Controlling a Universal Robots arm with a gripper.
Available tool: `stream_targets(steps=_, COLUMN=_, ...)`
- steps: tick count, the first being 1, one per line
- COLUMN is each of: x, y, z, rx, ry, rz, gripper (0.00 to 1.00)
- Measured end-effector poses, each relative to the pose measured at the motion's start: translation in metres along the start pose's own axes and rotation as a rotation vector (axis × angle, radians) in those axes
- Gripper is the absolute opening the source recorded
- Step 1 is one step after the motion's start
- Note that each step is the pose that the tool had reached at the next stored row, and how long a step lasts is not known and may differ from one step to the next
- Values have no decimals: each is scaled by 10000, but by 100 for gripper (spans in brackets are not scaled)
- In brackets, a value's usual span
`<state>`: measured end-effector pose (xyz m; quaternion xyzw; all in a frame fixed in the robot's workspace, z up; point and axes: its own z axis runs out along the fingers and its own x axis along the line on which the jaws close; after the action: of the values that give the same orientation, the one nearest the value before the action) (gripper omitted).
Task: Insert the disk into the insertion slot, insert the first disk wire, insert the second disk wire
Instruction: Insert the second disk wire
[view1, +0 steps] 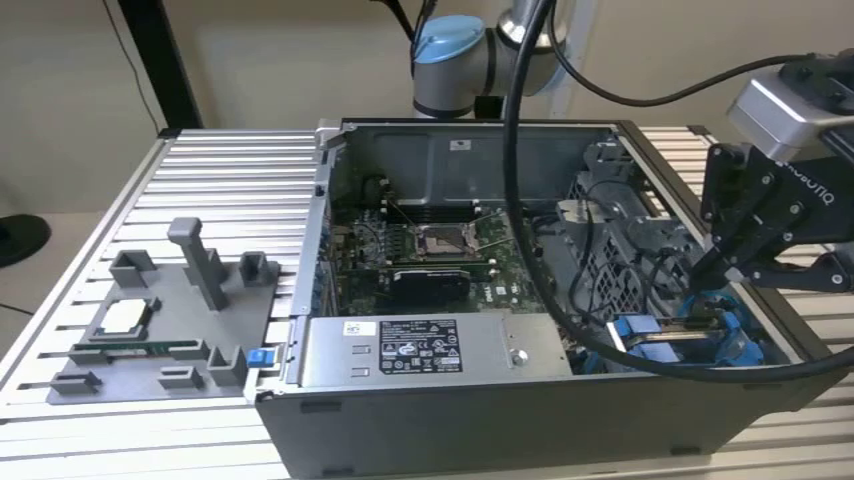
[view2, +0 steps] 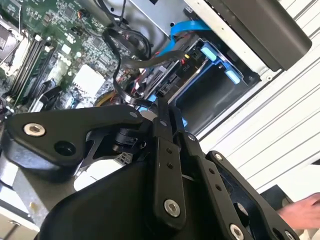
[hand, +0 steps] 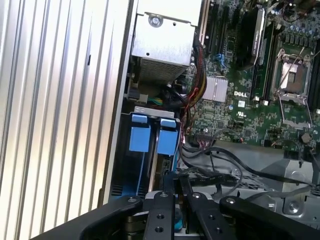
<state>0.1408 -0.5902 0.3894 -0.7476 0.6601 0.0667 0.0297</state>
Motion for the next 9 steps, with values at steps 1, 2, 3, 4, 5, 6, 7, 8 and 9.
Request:
stream_targets(steps=1, x=8, y=1, z=1, rx=-1, ry=1, rz=-1, gripper=0)
stream_targets(steps=2, x=12, y=2, z=8, rx=0, ry=-2, rz=-1, gripper=0)
stream_targets(steps=3, x=14, y=7, z=23, rx=6, ry=-1, rz=2, gripper=0)
stream_targets(steps=4, x=17, y=10, z=41, rx=13, ry=2, rz=2, gripper=0)
stream_targets(steps=5, x=19, y=12, z=58, rx=21, ry=2, rz=1, gripper=0)
stream_targets(steps=6, x=21, y=15, z=77, rx=27, ry=3, rz=0, gripper=0)
stream_targets(steps=7, x=23, y=19, z=96, rx=32, ry=5, rz=-1, gripper=0)
stream_targets(steps=8, x=24, y=27, z=112, rx=35, ry=7, rz=-1, gripper=0)
stream_targets(steps=9, x=25, y=38, z=131, rx=37, ry=9, rz=-1, gripper=0)
